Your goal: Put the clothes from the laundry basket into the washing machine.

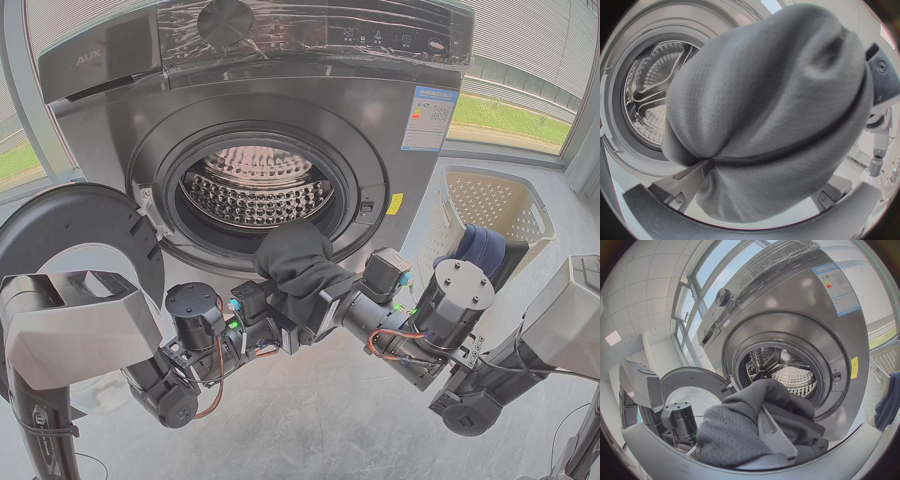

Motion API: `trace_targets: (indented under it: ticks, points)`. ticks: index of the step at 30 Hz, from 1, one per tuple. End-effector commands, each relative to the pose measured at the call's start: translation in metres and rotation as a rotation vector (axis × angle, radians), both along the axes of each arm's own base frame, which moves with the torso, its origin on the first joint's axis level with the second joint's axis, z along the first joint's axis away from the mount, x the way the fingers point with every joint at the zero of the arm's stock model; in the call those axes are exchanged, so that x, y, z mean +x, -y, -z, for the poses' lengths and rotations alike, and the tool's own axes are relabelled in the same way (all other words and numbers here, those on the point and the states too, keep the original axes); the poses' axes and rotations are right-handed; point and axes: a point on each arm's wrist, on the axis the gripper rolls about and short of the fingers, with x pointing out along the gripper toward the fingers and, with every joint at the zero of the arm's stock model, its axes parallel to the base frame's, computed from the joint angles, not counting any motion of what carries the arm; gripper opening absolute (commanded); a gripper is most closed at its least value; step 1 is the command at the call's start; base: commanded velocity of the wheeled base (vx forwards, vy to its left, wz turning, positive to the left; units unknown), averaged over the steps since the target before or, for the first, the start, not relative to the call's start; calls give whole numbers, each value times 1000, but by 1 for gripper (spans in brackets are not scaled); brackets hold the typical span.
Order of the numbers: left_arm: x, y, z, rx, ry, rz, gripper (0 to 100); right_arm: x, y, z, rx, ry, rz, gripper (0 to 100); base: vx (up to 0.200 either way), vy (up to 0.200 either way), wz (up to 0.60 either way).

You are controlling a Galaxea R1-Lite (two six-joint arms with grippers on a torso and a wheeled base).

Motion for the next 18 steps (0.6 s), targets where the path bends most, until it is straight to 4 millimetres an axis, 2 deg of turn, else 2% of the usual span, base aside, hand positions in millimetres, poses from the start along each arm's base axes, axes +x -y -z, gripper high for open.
trace_targets:
  ticks: [1, 7, 8, 12, 18]
  points:
    - [12, -4, 7, 1, -1, -31, 100, -3, 0, 1, -1, -5, -7, 0, 0, 0, 0]
    - [20, 0, 4, -30, 9, -81, 100, -5, 1, 3, 0, -13, -8, 0, 0, 0, 0]
    - [20, 0, 4, -32, 9, -81, 0, -5, 1, 3, -1, -14, -10, 0, 0, 0, 0]
    - [20, 1, 4, -33, 8, -79, 0, -5, 1, 2, 9, -17, -9, 0, 0, 0, 0]
    - [23, -13, -11, -71, 22, -132, 0, 0, 23, -1, 13, -44, 59, 0, 0, 0, 0]
